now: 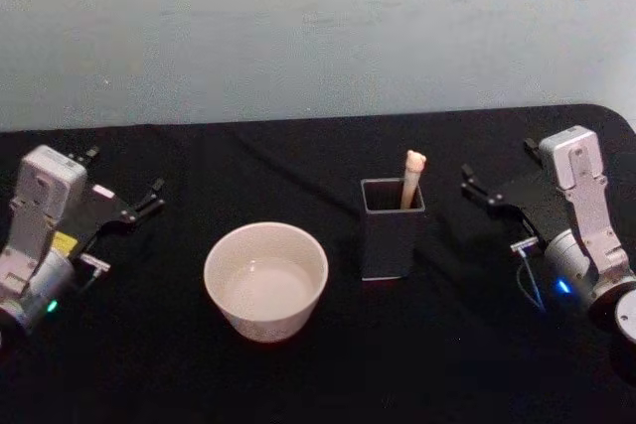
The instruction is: Pick up the stirring spoon with one hand, stir inside the cup, then place it back in its original position.
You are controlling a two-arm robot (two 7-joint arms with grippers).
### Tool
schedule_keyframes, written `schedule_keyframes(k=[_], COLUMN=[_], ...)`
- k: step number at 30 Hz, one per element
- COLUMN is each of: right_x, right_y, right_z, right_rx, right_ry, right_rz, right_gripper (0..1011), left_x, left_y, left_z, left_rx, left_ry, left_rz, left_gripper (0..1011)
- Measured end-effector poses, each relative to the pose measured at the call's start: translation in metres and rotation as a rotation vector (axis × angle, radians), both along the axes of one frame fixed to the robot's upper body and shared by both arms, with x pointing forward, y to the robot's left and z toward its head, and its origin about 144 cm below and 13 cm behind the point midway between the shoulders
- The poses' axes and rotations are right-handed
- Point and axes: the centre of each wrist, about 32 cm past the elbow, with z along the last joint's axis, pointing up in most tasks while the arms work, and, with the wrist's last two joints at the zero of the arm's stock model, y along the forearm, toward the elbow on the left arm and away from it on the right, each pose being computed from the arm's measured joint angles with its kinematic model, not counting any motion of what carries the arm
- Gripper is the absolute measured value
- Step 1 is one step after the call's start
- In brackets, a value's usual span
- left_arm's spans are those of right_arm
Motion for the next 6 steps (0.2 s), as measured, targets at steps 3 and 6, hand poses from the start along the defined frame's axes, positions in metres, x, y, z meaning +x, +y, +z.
schedule_keyframes(k=[3,6], right_x=[0.0000,0.0000], right_y=[0.0000,0.0000], right_z=[0.0000,0.0000], right_rx=[0.000,0.000], right_ry=[0.000,0.000], right_rz=[0.000,0.000], right_gripper=[1002,1002], left_x=[0.0000,0.0000], left_y=[0.0000,0.0000], left_z=[0.0000,0.0000], left_rx=[0.000,0.000], left_ry=[0.000,0.000], left_rz=[0.000,0.000], left_gripper=[1001,1001])
